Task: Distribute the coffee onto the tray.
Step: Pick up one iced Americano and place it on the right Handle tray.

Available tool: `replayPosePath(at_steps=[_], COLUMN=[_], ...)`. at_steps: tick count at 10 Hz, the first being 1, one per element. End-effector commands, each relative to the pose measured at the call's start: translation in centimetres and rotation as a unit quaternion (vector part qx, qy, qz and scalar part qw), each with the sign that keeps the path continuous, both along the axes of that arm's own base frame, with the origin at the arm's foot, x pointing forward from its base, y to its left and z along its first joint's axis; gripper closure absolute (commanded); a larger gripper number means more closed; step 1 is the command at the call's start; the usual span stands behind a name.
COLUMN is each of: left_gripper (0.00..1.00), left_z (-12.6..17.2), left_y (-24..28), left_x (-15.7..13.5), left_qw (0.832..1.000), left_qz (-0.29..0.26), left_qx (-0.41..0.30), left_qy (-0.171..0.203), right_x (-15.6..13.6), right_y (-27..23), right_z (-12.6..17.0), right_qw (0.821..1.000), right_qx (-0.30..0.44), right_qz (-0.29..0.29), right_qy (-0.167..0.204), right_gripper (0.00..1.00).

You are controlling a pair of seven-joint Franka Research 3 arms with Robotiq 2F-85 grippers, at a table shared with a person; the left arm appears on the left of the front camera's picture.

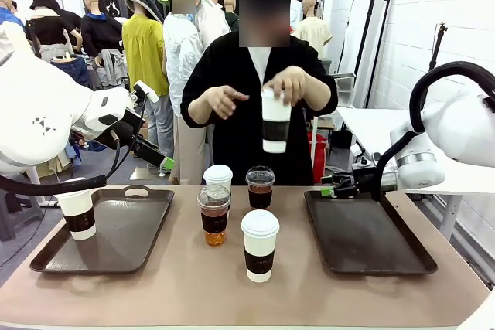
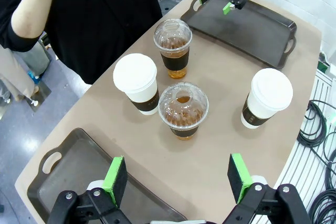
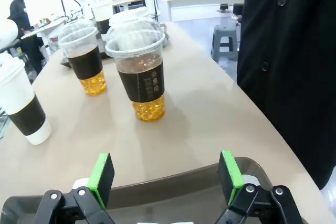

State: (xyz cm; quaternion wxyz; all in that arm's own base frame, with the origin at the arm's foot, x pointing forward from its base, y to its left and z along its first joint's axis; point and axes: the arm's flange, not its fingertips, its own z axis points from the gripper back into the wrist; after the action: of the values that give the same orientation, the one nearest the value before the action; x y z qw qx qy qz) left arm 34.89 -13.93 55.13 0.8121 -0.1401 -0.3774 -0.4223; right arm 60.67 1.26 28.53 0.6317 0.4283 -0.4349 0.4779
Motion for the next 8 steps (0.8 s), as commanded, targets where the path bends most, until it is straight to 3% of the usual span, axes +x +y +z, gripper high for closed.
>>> replayPosePath(at_steps=[1, 8], left_gripper=[0.00, 0.00], left_z=[0.00, 0.00], left_y=[0.11, 0.11], left_x=[0.04, 0.04], left_qw=[1.000, 1.000], left_qz=[0.000, 0.000], left_qx=[-0.003, -0.003], left_qy=[0.001, 0.001], right_x=[-0.90, -0.55], right_y=[-0.65, -0.56], right_z=[-0.02, -0.16], right_qw=[1.000, 1.000], right_qx=[-0.001, -0.007], right_qz=[0.024, 0.024], right_qy=[-0.010, 0.000], right_gripper=[0.00, 0.00])
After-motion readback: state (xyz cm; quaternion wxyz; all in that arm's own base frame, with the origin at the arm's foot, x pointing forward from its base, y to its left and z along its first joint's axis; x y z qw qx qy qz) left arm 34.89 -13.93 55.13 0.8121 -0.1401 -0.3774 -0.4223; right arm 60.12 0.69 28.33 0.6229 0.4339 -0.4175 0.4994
